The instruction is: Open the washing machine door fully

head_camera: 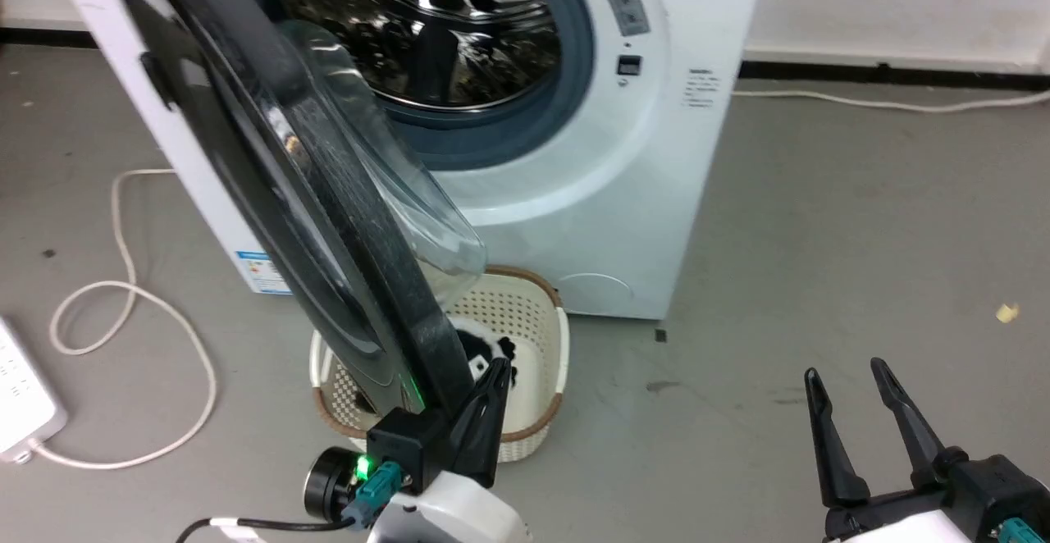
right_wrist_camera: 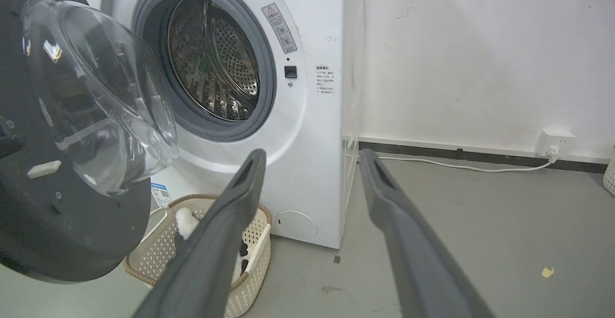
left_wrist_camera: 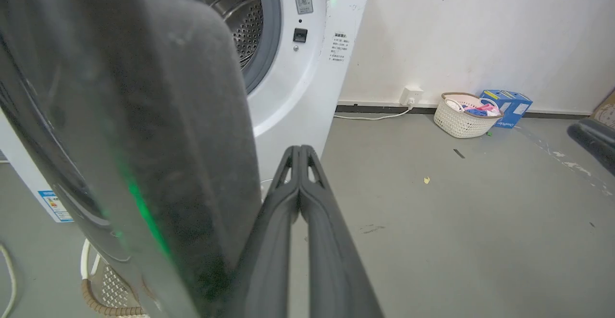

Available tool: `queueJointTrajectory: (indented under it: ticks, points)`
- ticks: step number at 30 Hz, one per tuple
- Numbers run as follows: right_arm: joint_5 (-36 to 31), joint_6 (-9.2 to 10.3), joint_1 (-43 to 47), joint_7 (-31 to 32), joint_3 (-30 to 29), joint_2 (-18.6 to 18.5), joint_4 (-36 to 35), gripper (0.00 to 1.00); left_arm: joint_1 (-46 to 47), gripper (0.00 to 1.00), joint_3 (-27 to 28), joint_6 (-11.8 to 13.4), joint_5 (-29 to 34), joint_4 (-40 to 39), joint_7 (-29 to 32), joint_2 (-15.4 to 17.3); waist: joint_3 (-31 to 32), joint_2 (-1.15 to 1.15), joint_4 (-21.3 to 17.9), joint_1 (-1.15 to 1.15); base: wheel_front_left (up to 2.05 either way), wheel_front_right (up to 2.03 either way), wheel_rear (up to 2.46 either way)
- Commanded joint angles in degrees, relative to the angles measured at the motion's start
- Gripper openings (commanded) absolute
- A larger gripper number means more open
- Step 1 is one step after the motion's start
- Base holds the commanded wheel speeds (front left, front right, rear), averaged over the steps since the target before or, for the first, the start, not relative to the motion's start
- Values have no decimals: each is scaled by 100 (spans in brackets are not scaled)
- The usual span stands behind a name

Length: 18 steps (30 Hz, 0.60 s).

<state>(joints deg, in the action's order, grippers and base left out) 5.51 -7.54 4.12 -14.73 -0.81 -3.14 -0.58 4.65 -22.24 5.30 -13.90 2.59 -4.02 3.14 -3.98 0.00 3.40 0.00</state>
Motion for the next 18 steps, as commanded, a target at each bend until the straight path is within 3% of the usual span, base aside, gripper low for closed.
queueJointTrajectory:
  ticks: [1, 12, 18]
  points:
    - [39, 5, -29, -27, 2, 26, 11, 100, -83, 0, 103, 44, -29, 48, -43, 124, 81, 0, 147, 0, 0, 0, 0]
    - [31, 5, 95, -27, 50, 26, 67, 100, -448, 0, 344, 181, -201, -71, -70, 336, 258, 0, 1206, 0, 0, 0, 0]
    - [-50, 5, 10, -27, 169, 26, 74, 100, -422, 0, 790, 317, -327, -124, -38, 641, 88, 0, 1641, 0, 0, 0, 0]
